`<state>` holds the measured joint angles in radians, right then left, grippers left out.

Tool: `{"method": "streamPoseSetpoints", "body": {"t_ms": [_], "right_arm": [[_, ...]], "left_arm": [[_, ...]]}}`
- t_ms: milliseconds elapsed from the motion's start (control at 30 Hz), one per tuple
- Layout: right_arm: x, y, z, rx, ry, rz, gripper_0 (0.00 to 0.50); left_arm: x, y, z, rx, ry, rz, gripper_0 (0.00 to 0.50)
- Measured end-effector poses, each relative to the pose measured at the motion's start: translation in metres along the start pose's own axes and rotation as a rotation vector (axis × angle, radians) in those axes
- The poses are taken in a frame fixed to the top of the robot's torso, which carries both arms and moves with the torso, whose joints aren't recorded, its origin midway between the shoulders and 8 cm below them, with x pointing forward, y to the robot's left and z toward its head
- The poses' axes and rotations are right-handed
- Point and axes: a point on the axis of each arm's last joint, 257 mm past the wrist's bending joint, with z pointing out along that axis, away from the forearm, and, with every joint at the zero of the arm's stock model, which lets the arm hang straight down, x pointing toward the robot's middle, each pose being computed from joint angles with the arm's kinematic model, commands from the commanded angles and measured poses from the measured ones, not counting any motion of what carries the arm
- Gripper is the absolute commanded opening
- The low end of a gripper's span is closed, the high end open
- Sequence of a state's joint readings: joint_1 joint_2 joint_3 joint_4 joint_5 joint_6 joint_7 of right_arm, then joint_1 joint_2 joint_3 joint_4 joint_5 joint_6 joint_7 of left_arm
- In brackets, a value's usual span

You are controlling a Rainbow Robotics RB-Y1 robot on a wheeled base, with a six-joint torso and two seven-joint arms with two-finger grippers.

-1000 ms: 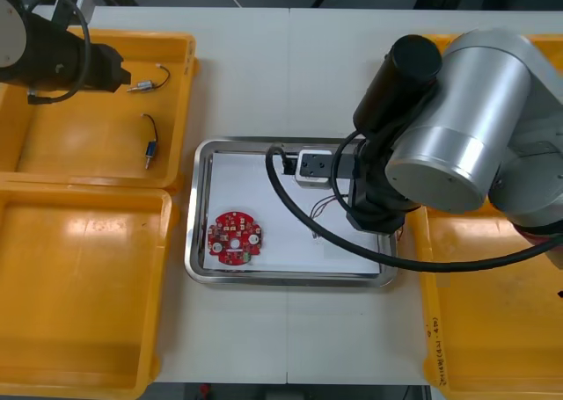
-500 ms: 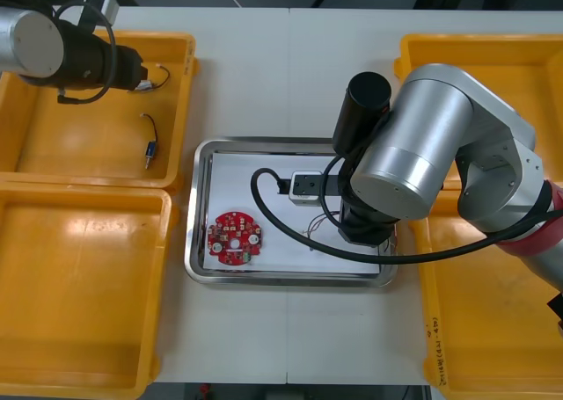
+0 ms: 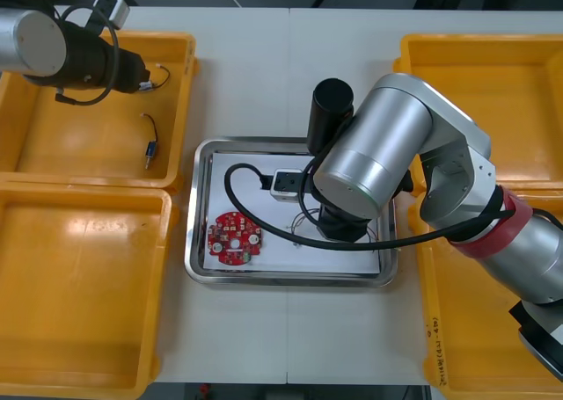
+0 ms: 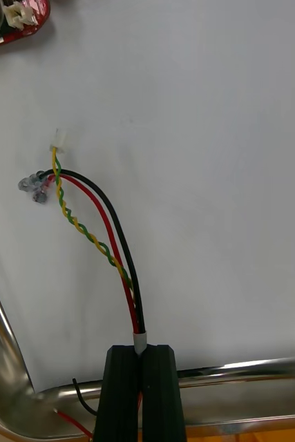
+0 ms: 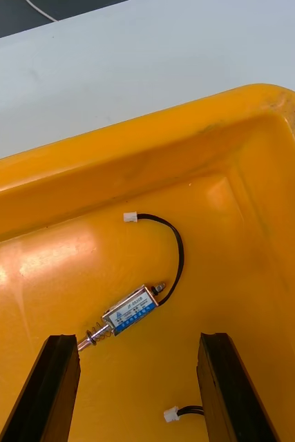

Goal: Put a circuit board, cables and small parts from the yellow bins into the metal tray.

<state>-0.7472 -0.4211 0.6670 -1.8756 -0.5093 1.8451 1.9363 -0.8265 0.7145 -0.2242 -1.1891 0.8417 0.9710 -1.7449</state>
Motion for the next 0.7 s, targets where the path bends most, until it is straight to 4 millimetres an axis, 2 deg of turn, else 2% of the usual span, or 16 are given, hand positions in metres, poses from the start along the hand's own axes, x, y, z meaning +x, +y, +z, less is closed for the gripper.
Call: {"method": "streamPoseSetpoints", "body": {"t_ms": [367,400,467,500,533,567,700], "right_arm": [[-0.012,0.006,0.012,0.03,-0.024,-0.041,0.008],[-0.012,0.007,0.013,0.028,-0.025,-0.04,0.045],[-0.011,0.008,0.015,0.025,-0.025,-0.04,0.218],[-0.011,0.008,0.015,0.023,-0.023,-0.039,0.352],[-0.01,0.009,0.016,0.021,-0.022,-0.039,0.454],[-0.01,0.009,0.017,0.021,-0.02,-0.038,0.498],[-0.007,0.008,0.019,0.025,-0.01,-0.035,0.5]], "left_arm": [[0.005,-0.001,0.014,0.029,-0.033,0.084,0.5],[0.005,-0.003,0.014,0.037,-0.035,0.092,0.5],[0.003,-0.006,0.014,0.046,-0.044,0.098,0.5],[0.001,-0.007,0.015,0.047,-0.053,0.097,0.5],[-0.001,-0.007,0.015,0.045,-0.062,0.097,0.5],[-0.002,-0.008,0.016,0.044,-0.07,0.098,0.5],[0.003,-0.014,0.023,0.051,-0.071,0.103,0.5]]}}
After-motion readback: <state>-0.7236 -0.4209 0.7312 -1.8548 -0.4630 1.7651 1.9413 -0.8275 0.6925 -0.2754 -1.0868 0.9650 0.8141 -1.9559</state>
